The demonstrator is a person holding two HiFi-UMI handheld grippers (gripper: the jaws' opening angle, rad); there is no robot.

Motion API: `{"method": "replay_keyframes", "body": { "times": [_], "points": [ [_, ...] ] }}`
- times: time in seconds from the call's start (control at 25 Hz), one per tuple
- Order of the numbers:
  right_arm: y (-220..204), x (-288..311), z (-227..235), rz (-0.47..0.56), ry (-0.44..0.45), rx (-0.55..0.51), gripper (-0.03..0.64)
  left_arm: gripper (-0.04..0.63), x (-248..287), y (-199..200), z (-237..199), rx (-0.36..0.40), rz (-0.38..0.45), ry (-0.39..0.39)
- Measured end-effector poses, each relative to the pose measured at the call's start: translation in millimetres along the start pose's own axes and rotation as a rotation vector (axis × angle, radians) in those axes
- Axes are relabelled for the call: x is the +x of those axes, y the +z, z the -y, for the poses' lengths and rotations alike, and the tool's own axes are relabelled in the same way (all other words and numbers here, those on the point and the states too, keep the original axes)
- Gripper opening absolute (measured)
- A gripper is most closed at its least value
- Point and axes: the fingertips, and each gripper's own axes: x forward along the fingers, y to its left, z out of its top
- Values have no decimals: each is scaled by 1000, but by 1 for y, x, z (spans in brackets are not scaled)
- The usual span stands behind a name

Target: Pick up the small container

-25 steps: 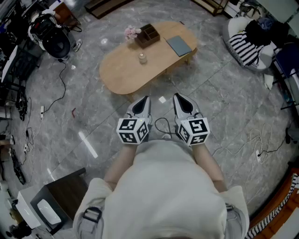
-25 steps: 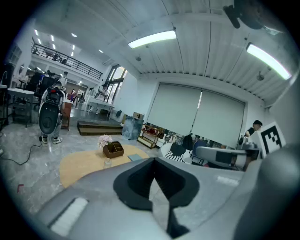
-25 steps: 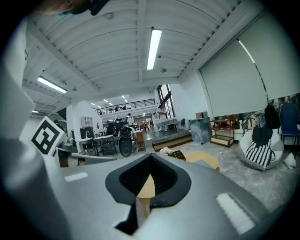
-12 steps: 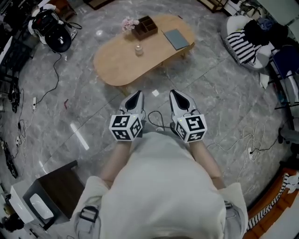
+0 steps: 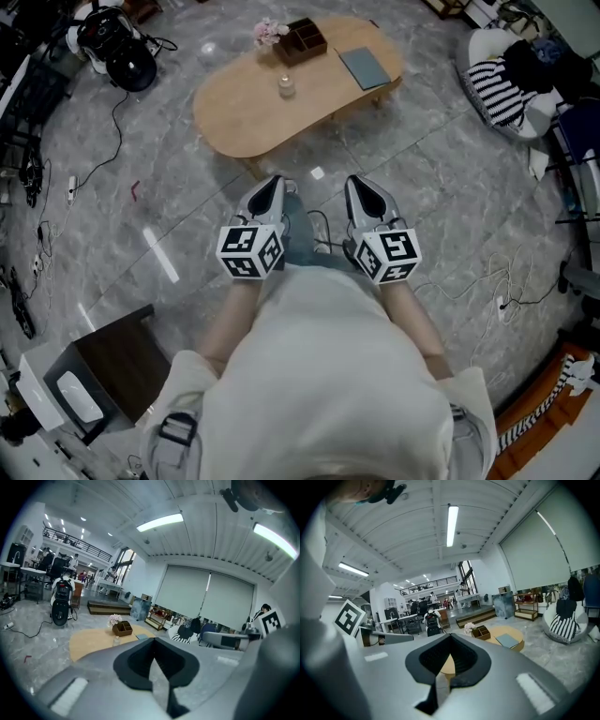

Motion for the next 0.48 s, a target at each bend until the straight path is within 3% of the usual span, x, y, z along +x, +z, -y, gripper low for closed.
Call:
{"method": "replay_keyframes", "body": {
  "times": [0.48],
  "points": [
    [14,46,24,-10,27,-24,2,2,47,14,-22,-35,6,22]
  ]
}}
